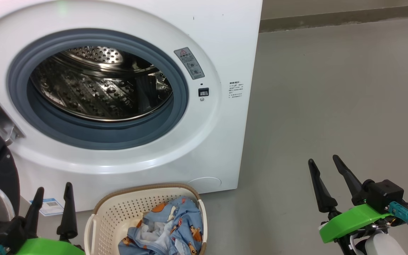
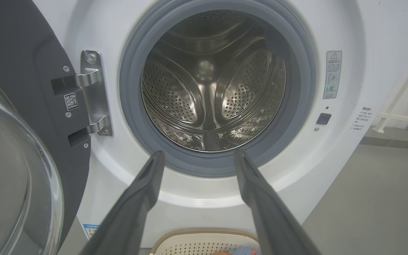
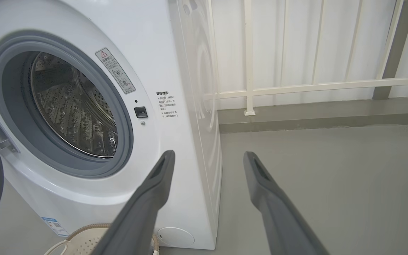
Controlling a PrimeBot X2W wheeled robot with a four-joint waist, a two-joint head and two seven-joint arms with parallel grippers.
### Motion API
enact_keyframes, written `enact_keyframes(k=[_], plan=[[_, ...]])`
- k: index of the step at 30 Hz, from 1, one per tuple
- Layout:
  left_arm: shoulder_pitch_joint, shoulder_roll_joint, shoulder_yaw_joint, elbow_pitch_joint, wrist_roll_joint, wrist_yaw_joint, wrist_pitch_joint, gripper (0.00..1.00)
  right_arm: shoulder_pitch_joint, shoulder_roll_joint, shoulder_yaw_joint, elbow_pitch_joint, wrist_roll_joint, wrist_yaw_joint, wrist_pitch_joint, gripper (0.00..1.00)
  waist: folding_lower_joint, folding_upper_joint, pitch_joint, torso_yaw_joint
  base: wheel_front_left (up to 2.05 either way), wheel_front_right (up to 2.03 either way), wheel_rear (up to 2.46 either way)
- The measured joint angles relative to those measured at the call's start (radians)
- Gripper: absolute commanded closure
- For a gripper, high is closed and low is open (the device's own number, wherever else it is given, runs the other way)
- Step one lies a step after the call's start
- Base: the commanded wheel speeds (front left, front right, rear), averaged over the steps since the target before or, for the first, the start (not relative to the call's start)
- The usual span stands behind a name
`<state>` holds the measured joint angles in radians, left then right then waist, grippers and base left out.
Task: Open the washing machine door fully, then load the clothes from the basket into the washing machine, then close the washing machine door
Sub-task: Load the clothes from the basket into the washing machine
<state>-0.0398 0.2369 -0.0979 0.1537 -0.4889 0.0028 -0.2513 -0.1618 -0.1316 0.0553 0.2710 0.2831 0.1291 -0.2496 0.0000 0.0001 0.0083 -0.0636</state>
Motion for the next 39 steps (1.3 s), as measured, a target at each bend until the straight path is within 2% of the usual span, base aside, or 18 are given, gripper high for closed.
enact_keyframes(k=[39], plan=[[0.000, 0.001, 0.003, 0.002, 0.000, 0.000, 0.000, 0.00, 0.000, 0.008, 0.000, -0.005, 0.000, 0.000, 0.000, 0.00, 0.0000, 0.0000, 0.029, -0.001, 0.00, 0.00, 0.00]])
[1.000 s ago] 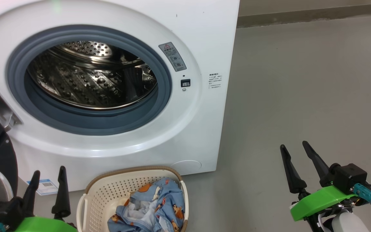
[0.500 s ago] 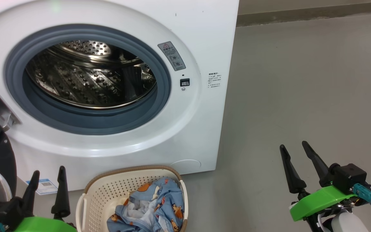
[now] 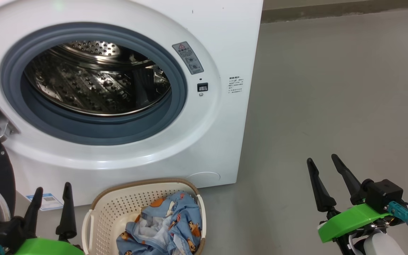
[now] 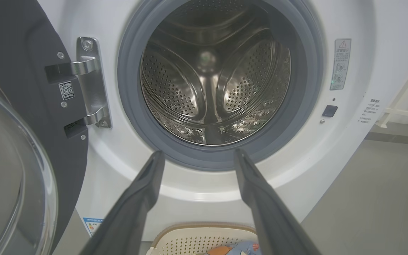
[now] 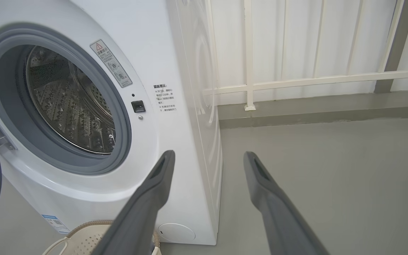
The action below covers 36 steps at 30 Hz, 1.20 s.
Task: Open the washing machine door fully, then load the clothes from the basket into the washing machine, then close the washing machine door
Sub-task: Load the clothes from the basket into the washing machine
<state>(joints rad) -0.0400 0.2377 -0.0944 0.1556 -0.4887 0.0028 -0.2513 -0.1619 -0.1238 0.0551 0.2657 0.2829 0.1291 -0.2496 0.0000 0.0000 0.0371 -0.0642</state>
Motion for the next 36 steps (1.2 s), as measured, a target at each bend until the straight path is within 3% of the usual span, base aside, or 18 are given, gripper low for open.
enact_keyframes(k=[25, 36], plan=[[-0.107, 0.024, -0.022, 0.060, -0.002, -0.040, 0.003, 0.00, -0.045, 0.045, -0.002, -0.042, -0.011, 0.000, 0.000, 0.00, 0.0000, 0.0000, 0.180, -0.045, 0.00, 0.00, 0.00], [-0.220, 0.024, -0.064, 0.225, -0.036, -0.088, 0.052, 0.00, -0.101, 0.063, -0.001, -0.055, -0.027, 0.000, 0.000, 0.00, 0.0000, 0.0000, 0.304, -0.077, 0.00, 0.00, 0.00]])
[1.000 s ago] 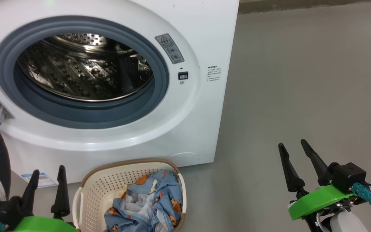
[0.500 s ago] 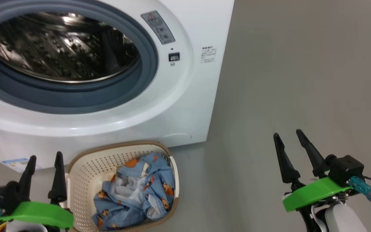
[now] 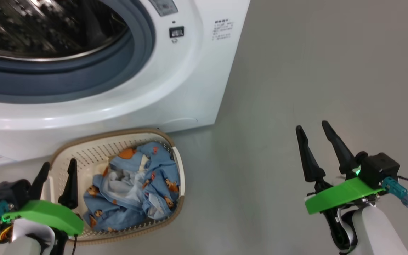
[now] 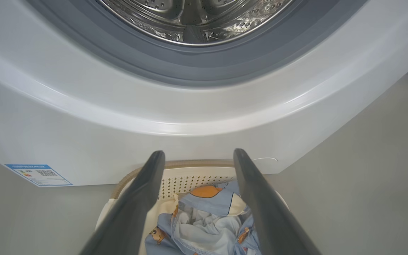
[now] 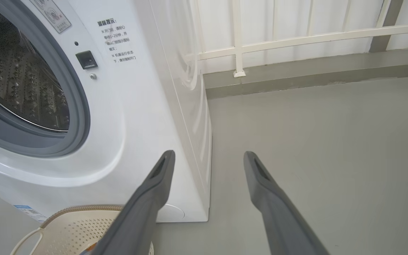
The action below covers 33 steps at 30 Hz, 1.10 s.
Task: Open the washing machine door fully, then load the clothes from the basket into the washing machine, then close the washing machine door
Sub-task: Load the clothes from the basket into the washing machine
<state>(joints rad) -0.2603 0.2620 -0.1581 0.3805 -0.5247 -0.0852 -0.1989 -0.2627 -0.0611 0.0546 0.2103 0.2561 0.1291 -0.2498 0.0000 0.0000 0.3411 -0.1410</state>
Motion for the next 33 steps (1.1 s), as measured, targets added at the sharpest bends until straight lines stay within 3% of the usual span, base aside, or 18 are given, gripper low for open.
enact_keyframes(k=[15, 21, 33], plan=[[-0.213, 0.007, -0.140, 0.309, -0.047, -0.043, 0.072, 0.00, -0.092, 0.005, 0.036, -0.029, 0.037, 0.000, 0.000, 0.00, 0.0000, 0.0000, 0.175, -0.044, 0.00, 0.00, 0.00], [-0.285, 0.017, -0.257, 0.393, -0.083, -0.043, 0.095, 0.00, -0.129, 0.005, 0.052, -0.039, 0.040, 0.000, 0.000, 0.00, 0.0000, 0.0000, 0.235, -0.066, 0.00, 0.00, 0.00], [-0.393, 0.099, -0.510, 0.507, -0.176, -0.043, 0.148, 0.00, -0.171, 0.005, 0.066, -0.063, 0.064, 0.000, 0.000, 0.00, 0.0000, 0.0000, 0.335, -0.115, 0.00, 0.00, 0.00]])
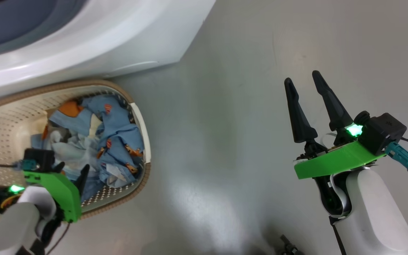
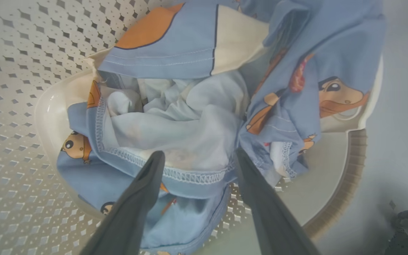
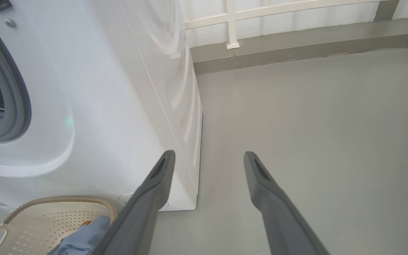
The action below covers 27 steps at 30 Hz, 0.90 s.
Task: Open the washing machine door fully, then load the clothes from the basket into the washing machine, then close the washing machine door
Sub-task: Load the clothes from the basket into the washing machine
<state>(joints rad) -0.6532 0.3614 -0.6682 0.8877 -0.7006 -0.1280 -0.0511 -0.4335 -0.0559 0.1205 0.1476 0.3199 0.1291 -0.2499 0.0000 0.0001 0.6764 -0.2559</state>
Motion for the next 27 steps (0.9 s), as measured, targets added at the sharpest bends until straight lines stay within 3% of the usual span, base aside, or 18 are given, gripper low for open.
enact_keyframes(k=[15, 26, 27], plan=[[-0.126, 0.070, -0.129, 0.127, -0.116, 0.000, 0.096, 0.00, -0.023, 0.002, 0.028, -0.036, 0.037, 0.000, 0.000, 0.00, 0.0000, 0.0000, 0.127, -0.073, 0.00, 0.00, 0.00], [-0.192, 0.082, -0.168, 0.174, -0.212, 0.000, 0.193, 0.00, -0.038, 0.005, 0.043, -0.051, 0.060, 0.000, 0.000, 0.00, 0.0000, 0.0000, 0.187, -0.115, 0.00, 0.00, 0.00], [-0.194, 0.086, -0.184, 0.175, -0.214, 0.000, 0.211, 0.39, -0.042, 0.005, 0.043, -0.053, 0.060, 0.000, 0.000, 0.00, 0.0000, 0.0000, 0.193, -0.118, 0.00, 0.00, 0.00]])
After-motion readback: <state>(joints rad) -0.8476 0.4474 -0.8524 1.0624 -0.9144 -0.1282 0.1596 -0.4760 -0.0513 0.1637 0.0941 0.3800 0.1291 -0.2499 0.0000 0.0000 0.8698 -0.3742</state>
